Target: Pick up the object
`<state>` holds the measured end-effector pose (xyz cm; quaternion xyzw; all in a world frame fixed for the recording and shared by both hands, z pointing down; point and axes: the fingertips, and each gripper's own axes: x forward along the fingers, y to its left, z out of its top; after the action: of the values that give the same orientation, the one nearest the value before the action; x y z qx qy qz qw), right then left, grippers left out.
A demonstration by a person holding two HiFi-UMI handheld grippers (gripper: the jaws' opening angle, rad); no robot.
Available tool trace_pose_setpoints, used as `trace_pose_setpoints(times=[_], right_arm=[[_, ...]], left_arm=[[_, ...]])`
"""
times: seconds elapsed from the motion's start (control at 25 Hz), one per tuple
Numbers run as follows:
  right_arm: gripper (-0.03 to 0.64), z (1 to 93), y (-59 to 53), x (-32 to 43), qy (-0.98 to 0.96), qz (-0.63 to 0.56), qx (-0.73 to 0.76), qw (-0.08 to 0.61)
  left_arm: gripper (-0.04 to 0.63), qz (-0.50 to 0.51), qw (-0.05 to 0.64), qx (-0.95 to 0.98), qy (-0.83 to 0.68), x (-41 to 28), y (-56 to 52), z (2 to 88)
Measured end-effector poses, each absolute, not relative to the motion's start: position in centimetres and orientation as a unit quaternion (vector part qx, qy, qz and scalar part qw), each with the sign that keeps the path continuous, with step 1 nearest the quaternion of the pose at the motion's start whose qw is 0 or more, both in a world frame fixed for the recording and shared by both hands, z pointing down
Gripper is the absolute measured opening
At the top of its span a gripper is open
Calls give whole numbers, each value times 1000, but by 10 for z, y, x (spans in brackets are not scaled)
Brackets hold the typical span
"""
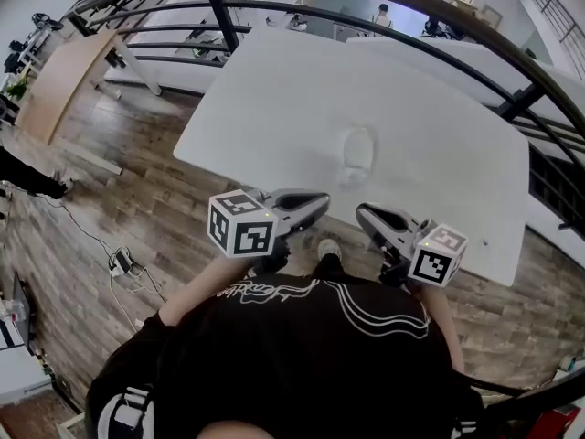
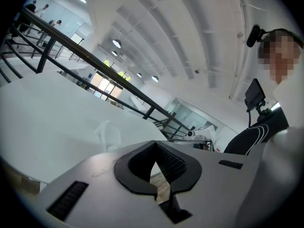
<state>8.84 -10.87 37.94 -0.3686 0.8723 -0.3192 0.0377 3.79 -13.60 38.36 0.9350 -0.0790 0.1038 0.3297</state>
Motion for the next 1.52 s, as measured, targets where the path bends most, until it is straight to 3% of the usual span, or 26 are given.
trace_pose_setpoints(times=[1.52], right_arm=[[45, 466, -238, 180, 840, -332, -430, -15]], left_arm=[[8, 130, 395, 904, -95, 87, -212, 457]])
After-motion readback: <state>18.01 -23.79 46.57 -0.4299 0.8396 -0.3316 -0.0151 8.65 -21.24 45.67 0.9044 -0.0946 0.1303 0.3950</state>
